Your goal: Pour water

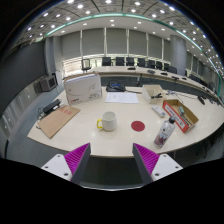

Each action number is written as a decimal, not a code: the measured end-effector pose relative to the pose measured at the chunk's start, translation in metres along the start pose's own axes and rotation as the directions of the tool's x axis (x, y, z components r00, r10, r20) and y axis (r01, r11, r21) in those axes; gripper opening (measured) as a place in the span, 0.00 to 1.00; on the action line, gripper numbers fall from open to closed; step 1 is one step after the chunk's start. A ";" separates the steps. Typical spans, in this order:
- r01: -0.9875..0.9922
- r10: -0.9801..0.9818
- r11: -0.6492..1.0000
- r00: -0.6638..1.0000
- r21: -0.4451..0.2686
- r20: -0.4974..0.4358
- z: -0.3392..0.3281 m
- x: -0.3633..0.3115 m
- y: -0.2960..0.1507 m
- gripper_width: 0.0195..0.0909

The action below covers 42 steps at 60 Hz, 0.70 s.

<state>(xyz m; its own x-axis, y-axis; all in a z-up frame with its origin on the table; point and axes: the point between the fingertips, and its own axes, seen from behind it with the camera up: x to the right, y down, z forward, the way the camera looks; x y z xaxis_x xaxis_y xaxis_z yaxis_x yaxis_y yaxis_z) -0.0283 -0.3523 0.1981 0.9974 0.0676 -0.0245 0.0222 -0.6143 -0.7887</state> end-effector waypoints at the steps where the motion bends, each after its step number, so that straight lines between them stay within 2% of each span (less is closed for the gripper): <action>1: 0.002 -0.002 1.000 1.000 0.002 -0.003 0.002 0.010 0.003 0.94; 10: 0.011 -0.010 1.000 0.998 0.018 -0.060 0.021 0.098 0.030 0.94; 23: -0.037 0.053 0.993 0.989 0.112 -0.139 0.066 0.213 0.044 0.94; 31: -0.021 0.048 0.984 0.988 0.175 -0.148 0.114 0.254 0.033 0.94; 42: -0.007 0.029 0.973 0.996 0.229 -0.089 0.181 0.264 0.018 0.93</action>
<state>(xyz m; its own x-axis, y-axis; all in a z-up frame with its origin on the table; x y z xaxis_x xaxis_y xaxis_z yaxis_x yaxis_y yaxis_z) 0.2232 -0.2033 0.0661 0.9998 -0.0201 0.0076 -0.0015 -0.4184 -0.9082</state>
